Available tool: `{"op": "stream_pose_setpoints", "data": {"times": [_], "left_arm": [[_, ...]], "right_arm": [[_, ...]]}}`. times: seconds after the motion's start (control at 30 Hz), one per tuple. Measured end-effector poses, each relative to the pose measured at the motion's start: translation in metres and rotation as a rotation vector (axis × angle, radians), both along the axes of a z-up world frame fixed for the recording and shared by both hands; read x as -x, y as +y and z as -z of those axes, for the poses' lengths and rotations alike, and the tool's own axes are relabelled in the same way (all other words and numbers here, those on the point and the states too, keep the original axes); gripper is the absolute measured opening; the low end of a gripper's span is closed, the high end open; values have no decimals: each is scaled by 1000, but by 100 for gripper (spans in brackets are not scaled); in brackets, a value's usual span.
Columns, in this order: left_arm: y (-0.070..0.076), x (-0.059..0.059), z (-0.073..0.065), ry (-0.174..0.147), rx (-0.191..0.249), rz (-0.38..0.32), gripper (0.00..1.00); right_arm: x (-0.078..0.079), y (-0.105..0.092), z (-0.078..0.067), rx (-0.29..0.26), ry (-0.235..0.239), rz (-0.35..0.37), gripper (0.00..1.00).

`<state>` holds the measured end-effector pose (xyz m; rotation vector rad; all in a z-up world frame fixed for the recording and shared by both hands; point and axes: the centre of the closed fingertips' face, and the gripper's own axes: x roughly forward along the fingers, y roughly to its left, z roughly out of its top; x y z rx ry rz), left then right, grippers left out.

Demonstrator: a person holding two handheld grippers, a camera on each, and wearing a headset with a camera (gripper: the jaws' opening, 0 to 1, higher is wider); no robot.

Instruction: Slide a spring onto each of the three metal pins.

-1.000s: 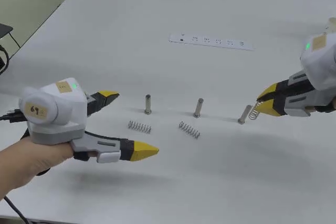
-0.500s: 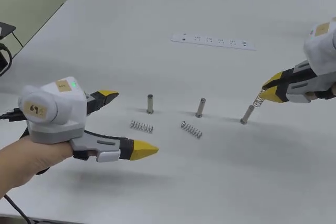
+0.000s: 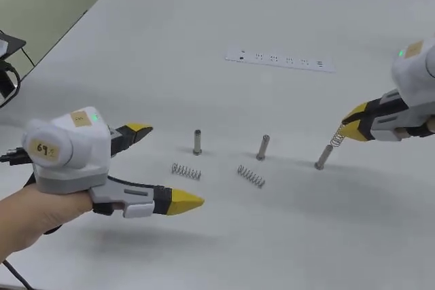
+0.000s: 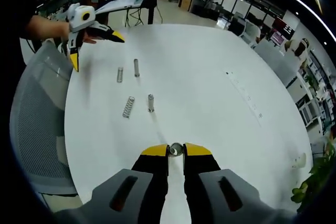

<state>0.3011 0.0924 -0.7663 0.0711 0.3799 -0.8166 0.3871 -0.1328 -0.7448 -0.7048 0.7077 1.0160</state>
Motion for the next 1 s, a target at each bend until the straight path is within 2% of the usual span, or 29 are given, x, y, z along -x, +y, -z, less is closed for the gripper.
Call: {"op": "stream_pose_setpoints", "data": {"times": [0.5, 1.0], "left_arm": [[1, -1, 0, 0, -5, 1, 98], [4, 0, -1, 1, 4, -10, 98]], "right_arm": [[-1, 4, 7, -5, 16, 0, 7], [-1, 3, 16, 14, 30, 2, 8]]}}
